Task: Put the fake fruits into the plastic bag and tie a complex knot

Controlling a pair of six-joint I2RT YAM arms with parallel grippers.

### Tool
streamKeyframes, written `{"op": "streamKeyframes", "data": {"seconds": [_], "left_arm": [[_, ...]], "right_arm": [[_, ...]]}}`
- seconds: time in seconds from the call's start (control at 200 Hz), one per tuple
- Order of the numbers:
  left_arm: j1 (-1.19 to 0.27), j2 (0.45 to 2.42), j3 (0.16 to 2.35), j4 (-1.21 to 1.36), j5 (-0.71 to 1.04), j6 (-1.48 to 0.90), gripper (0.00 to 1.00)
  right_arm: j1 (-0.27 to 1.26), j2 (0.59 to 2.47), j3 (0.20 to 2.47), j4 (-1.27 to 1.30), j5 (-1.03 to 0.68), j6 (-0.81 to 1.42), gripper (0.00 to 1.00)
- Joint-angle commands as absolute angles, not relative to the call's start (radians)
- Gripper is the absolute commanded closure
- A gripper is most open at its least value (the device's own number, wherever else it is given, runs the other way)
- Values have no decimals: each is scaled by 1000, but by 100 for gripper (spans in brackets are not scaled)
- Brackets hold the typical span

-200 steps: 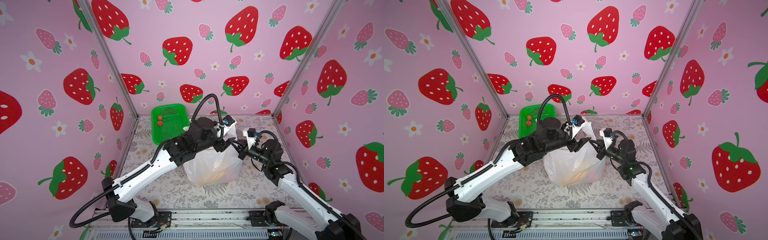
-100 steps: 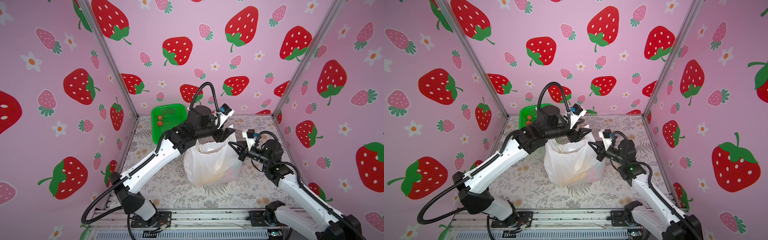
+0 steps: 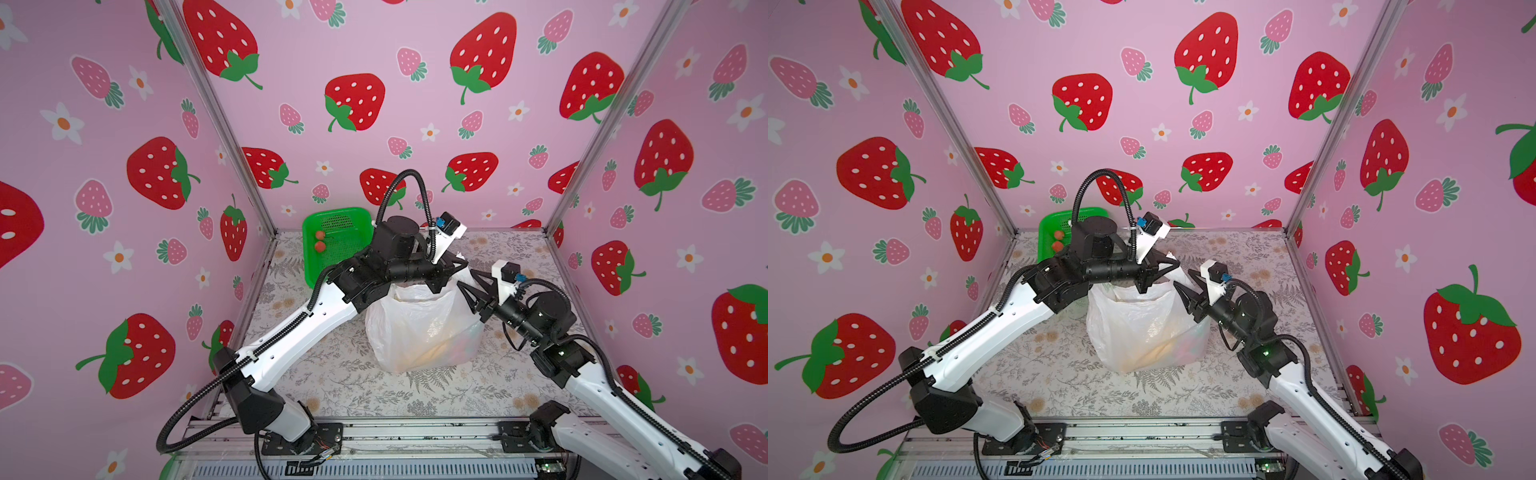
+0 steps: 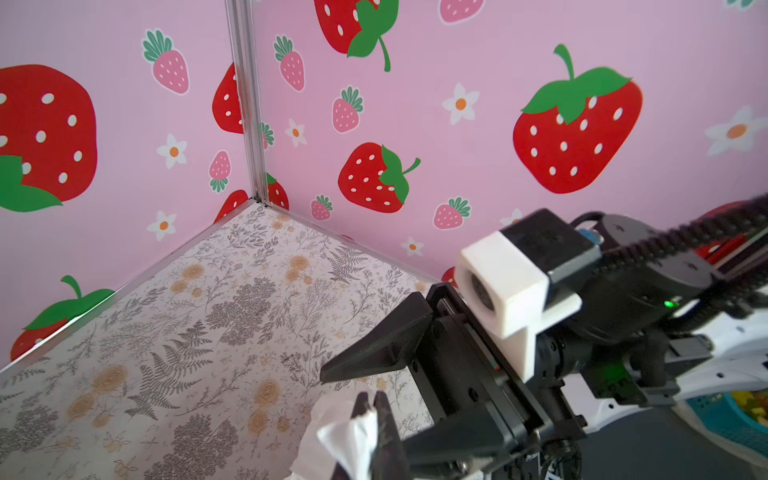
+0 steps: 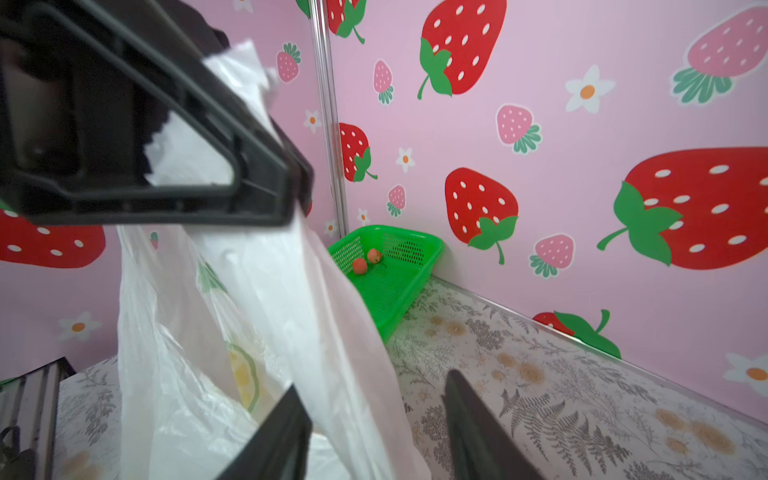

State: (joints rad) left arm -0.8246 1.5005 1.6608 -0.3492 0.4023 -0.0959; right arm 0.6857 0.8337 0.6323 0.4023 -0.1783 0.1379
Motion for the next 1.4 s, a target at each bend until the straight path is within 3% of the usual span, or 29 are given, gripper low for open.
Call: {"op": "streamKeyframes", "data": {"seconds": [0.0, 0.1, 0.18, 0.36, 0.54, 0.745, 0.896, 0.941, 1.121, 1.241, 1.391], "left_arm": [[-824, 1454, 1628, -243, 423, -257, 100], [-824, 1437, 1600, -208, 428, -346, 100], [-824, 1427, 1588, -188, 437, -394, 100], [-817, 1408, 1574, -179, 423, -441, 100], [-768, 1391, 1543, -141, 416, -497, 100], [-742, 1405, 1533, -131, 455, -511, 100], [-742, 1408, 1538, -130, 467, -501, 100], [-742, 1410, 1544, -135, 468, -494, 100], [-731, 1408, 1564, -175, 477, -444, 100], [-718, 1407, 1568, -176, 504, -428, 100], [-709, 1411, 1585, -198, 533, -402, 100]], "right_arm": [[782, 856, 609, 529, 107, 47, 34], [862, 919, 607, 631, 257, -13, 25], [901, 992, 612, 719, 348, -41, 24], [915, 1132, 583, 845, 586, 47, 47], [914, 1186, 437, 872, 563, 177, 59], [915, 1098, 432, 836, 491, 155, 61], [914, 1040, 499, 771, 348, 103, 49], [910, 1025, 522, 744, 273, 75, 39], [863, 934, 613, 496, -6, -37, 14], [761, 919, 689, 317, -235, -83, 7], [561, 904, 758, 243, -645, -79, 6]]}}
